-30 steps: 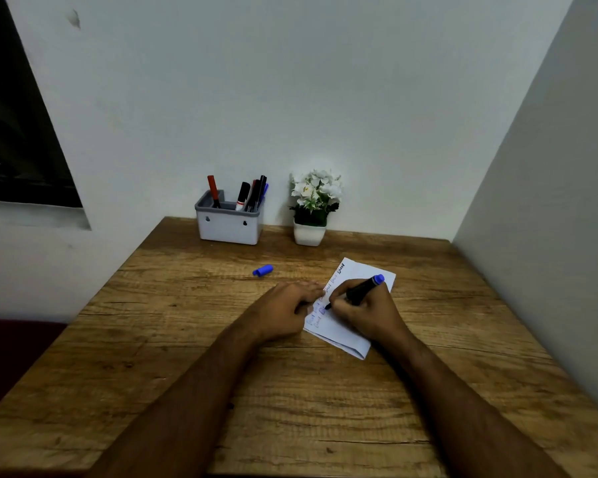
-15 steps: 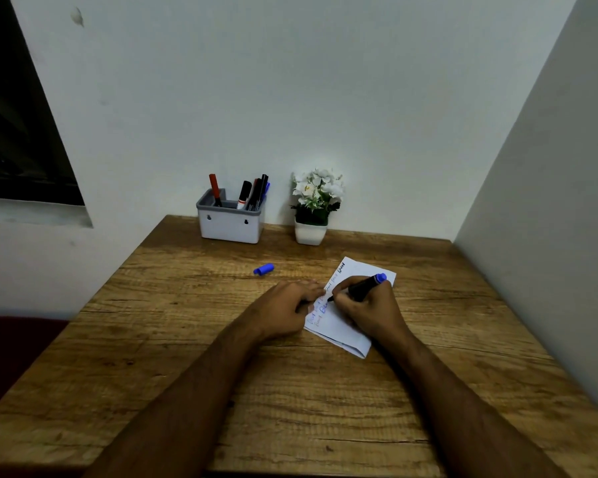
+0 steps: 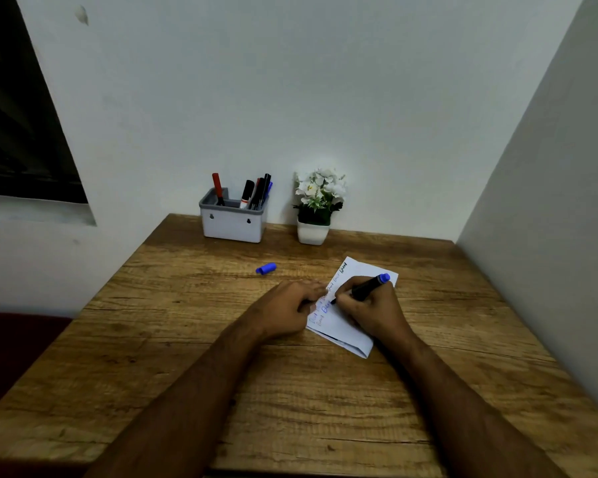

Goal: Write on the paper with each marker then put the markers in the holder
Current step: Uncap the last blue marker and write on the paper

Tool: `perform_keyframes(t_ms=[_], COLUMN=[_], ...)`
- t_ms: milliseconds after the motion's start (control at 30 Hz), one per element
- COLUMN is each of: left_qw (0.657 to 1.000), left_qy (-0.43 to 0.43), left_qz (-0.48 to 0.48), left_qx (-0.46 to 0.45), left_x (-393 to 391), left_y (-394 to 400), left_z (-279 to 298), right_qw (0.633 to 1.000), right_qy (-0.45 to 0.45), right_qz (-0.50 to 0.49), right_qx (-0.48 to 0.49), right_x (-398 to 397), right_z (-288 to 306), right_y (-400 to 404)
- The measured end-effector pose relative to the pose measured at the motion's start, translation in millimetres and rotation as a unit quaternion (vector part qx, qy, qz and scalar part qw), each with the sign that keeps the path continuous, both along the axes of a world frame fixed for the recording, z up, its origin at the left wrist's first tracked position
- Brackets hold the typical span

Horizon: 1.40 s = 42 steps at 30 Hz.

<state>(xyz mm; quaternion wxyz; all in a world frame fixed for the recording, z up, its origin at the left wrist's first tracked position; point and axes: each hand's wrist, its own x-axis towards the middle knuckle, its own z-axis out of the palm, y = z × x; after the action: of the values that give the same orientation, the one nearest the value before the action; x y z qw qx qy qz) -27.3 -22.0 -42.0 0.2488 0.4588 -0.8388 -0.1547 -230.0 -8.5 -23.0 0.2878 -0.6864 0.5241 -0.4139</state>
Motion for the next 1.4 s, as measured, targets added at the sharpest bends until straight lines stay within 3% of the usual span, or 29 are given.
perform_keyframes(t_ms=[233,433,867,1067,1233,1400], left_qw=[1.0,1.0,1.0,0.996,0.994,0.98], left_qy=[-0.002,-0.004,0.004,0.078,0.073,0.012], left_qz=[0.007,0.005,-0.004,-0.005,0.074,0.196], left_qx=[0.0,0.008,0.028,0.052,0.039,-0.044], left_x=[1,0,2,2,9,22], left_y=[-1,1,2,9,5,-5], left_z=[-1,1,5,17,38,58], right_qw=[1.0,0.997,0.997,0.996,0.996,0.993], right_qy=[0.004,-0.068,-0.065,-0.078,-0.089,-0.115], right_qz=[0.013,-0.021,-0.042,-0.043,-0.015,0.015], right_qx=[0.006,0.004,0.007,-0.001,0.02,0.015], right_x=[2,-1,0,2,4,8], right_z=[1,2,4,6,15,27], right_y=[0,1,3,3,3,0])
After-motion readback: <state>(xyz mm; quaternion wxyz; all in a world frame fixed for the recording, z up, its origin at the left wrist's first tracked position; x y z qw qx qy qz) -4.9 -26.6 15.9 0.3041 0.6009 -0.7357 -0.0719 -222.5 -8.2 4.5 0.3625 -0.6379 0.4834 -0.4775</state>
